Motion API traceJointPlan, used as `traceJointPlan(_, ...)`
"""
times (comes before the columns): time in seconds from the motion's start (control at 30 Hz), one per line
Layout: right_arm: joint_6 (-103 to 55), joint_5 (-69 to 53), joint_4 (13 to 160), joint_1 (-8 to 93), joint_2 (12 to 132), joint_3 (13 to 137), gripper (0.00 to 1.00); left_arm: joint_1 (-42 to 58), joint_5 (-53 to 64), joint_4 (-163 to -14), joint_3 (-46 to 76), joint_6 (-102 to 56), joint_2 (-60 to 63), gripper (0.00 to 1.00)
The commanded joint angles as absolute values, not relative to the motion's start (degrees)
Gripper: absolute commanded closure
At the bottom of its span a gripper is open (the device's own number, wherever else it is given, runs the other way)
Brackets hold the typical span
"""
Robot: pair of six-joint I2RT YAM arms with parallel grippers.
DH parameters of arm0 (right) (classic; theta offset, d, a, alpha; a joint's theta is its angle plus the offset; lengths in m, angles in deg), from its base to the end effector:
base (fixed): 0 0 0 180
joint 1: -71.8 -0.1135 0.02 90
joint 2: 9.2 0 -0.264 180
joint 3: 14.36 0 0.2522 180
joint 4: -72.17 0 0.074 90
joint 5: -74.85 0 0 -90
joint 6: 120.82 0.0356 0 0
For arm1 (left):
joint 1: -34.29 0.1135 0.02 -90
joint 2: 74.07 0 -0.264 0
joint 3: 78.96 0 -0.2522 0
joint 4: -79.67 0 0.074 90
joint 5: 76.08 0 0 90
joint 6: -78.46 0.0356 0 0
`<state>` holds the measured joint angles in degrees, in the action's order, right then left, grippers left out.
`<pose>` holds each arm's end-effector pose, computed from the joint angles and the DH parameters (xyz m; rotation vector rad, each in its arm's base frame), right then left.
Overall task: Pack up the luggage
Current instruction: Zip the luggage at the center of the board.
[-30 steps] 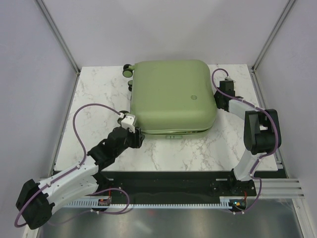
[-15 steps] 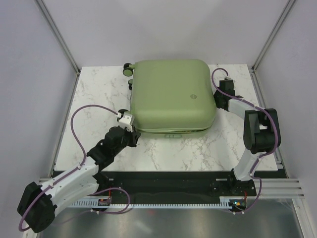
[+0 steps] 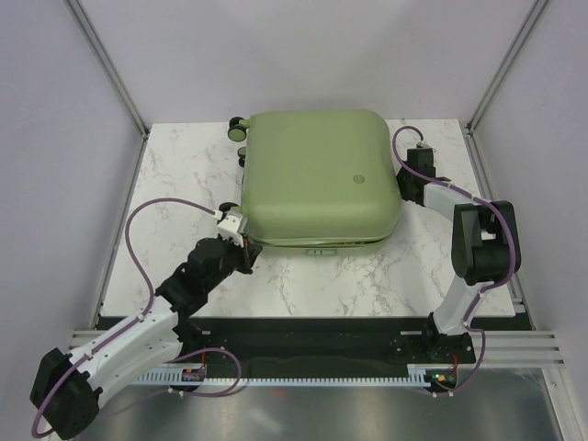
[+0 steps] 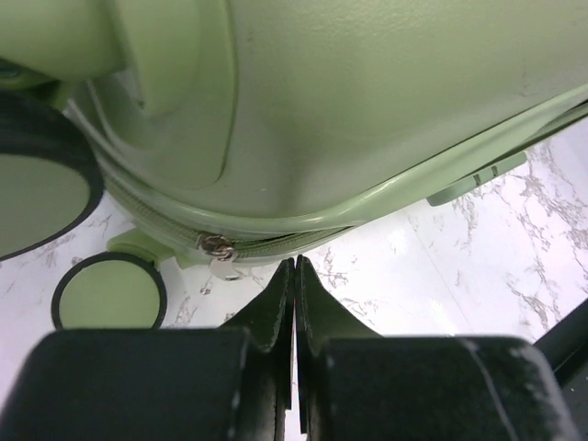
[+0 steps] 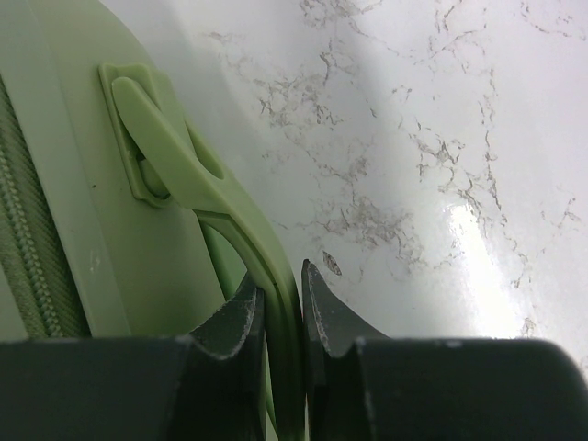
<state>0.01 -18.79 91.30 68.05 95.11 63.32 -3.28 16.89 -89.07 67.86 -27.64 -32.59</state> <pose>0.3864 0.0231 0.1778 0.5865 2.3045 0.2151 0.1398 -0.1052 0.2153 0.3289 1.9271 -0.5777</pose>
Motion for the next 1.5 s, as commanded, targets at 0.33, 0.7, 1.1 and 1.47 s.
traceJointPlan(0.33,7.7,-24.7,93.8,68.7,99.0,61.4,1.0,-3.1,26.4,-85.9,69.9,-34.5,-37.1,0.51)
traceJointPlan(0.7,6.4,-21.7,91.9,68.7,98.6,62.1,1.0,-3.0,21.9,-100.8,75.3,-28.9,-34.5,0.32)
traceJointPlan(1.1,3.2,-21.3,92.7,69.0,97.1,63.8,1.0,-1.7,20.2,-111.1,75.9,-26.6,-26.8,0.37)
traceJointPlan(1.47,2.4,-19.3,91.6,69.0,98.0,64.3,1.0,-0.1,17.9,-112.9,76.6,-23.2,-26.8,0.73)
